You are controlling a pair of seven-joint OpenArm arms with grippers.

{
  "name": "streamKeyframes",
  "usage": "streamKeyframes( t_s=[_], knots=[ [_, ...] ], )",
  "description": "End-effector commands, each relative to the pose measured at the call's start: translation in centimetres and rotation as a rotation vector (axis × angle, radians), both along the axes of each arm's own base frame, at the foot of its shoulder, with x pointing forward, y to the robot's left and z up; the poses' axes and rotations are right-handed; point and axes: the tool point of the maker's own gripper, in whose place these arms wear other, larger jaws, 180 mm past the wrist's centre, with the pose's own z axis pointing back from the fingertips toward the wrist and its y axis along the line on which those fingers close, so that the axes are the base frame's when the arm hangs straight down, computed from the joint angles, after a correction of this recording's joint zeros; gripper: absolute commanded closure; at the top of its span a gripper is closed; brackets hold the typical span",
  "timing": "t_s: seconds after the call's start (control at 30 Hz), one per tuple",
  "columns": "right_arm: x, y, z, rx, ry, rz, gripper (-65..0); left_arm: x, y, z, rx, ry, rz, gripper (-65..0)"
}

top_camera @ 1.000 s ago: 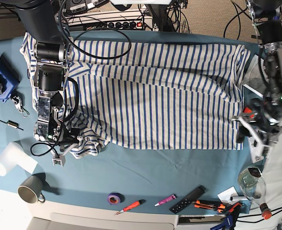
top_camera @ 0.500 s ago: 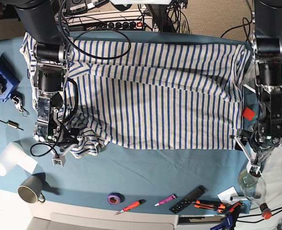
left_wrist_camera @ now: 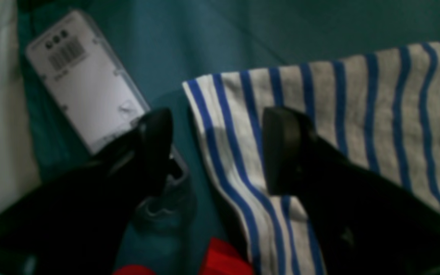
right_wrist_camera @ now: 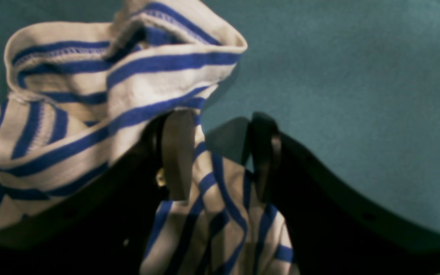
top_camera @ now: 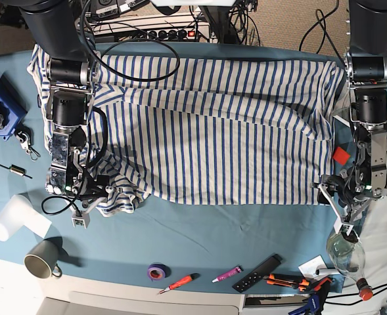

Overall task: Fold the T-shirt properly
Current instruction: 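Lower the left gripper to the shirt's side edge and grasp it, then pull the shirt's side edges apart with both grippers to stretch it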

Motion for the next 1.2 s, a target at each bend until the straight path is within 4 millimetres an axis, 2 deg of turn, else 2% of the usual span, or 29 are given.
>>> streamKeyframes(
  t_s=[0.0, 0.2, 0.37, 0.4, 0.47, 0.53, 0.63, 0.73, 0.8, 0.9, 1.03, 1.17],
  knots=[
    [0.5, 0.0, 0.9, 0.002, -0.005, 0.006, -25.0, 1.5, 0.4, 2.0, 0.008, -0.058, 0.005, -33.6],
    [0.4, 0.0, 0.8, 0.002, 0.007, 0.005, -24.9, 0.6, -0.3, -1.6, -0.001, 0.007, 0.016, -33.4],
    [0.3, 0.2, 0.8, 0.003, 0.011, 0.022, -24.9, 0.4, 1.0, -2.4, 0.032, 0.018, 0.083, -33.1],
    [0.3, 0.2, 0.8, 0.003, 0.011, 0.026, -24.9, 0.4, 1.0, -2.4, 0.038, 0.022, 0.081, -31.4],
    [0.3, 0.2, 0.8, 0.003, 0.011, 0.029, -24.9, 0.2, 1.0, -2.5, 0.039, 0.033, 0.082, -25.1],
    [0.3, 0.2, 0.8, 0.002, 0.010, 0.029, -24.4, 0.1, 1.0, -2.6, 0.040, 0.039, 0.080, -15.9],
    [0.4, 0.2, 0.8, 0.003, 0.008, 0.028, -14.7, -0.1, 0.8, -2.8, 0.039, 0.055, 0.065, -1.0],
    [0.6, 0.2, 1.1, 0.003, 0.001, 0.028, -3.9, -0.2, 0.9, -2.9, 0.042, 0.065, 0.067, 0.0],
    [1.0, 0.2, 1.7, 0.002, -0.007, 0.027, -0.3, -0.3, 0.9, -2.8, 0.043, 0.074, 0.068, 0.0],
    [1.9, 0.2, 3.0, -0.002, -0.032, 0.028, 0.0, -0.4, 1.1, -2.5, 0.053, 0.095, 0.077, 0.0],
    [2.8, 0.2, 5.5, -0.020, -0.085, 0.025, 0.0, 0.1, 2.0, -0.8, 0.079, 0.076, 0.129, 0.0],
    [3.1, 0.2, 8.0, -0.041, -0.125, 0.022, 0.0, 0.3, 1.9, 1.0, 0.099, 0.065, 0.121, 0.0]
  ],
)
